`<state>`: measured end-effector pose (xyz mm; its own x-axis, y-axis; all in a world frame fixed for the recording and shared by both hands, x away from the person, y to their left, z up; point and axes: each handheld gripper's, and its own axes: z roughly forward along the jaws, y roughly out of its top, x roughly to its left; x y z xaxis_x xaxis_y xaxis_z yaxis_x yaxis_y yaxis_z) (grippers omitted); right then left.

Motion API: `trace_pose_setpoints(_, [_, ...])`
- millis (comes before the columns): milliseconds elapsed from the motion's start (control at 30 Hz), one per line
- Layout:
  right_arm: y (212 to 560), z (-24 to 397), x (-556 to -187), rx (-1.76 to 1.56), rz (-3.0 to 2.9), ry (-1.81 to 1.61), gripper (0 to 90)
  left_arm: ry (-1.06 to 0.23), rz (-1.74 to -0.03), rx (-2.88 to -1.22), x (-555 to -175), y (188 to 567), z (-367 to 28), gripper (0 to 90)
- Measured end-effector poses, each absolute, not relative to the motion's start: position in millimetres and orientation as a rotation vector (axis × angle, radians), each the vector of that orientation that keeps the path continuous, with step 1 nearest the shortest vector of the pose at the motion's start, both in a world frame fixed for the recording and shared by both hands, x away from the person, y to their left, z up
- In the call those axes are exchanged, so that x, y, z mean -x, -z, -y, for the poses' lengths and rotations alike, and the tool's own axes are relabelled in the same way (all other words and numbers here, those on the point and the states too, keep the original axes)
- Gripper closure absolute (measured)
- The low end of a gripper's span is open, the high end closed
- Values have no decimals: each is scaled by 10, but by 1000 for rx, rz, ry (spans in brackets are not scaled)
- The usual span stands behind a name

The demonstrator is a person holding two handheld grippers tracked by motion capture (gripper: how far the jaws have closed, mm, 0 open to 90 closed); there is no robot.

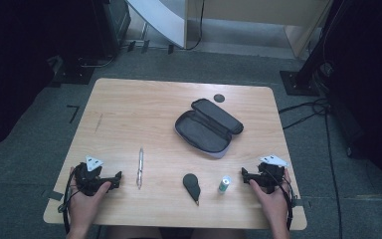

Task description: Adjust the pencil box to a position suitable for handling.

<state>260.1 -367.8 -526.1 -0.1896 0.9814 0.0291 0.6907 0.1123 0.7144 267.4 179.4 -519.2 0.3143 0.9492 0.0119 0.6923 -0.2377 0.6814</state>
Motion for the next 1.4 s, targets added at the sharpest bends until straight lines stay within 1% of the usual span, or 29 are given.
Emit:
trace_pose_setpoints(67, [5247,3676,-2570,-1610,-1917,-865,162,-582,-1446,-2014,-2674,5191,-1795,0])
trace_pose_setpoints(167, [5190,3682,-2541,-1651,-1853,-874,193,-583,-1446,-2012,-2674,5192,-1794,0])
trace_pose_setpoints(300, [5054,3643,-2512,-1637,-1816,-930,272,-582,-1446,-2014,-2674,5191,-1795,0])
trace_pose_setpoints(400, [4944,3597,-2526,-1623,-1810,-937,292,-582,-1446,-2014,-2674,5191,-1795,0])
trace_pose_setpoints(467, [4876,3583,-2548,-1612,-1792,-954,339,-582,-1446,-2013,-2674,5191,-1794,0])
trace_pose_setpoints(867, [4567,3451,-2694,-1624,-1758,-1077,416,-584,-1446,-2013,-2674,5192,-1794,0])
trace_pose_setpoints(1133, [4483,3329,-2825,-1608,-1784,-1100,448,-583,-1446,-2013,-2674,5191,-1794,0])
trace_pose_setpoints(1400, [4446,3252,-3003,-1675,-1815,-1126,486,-583,-1446,-2012,-2674,5192,-1794,0])
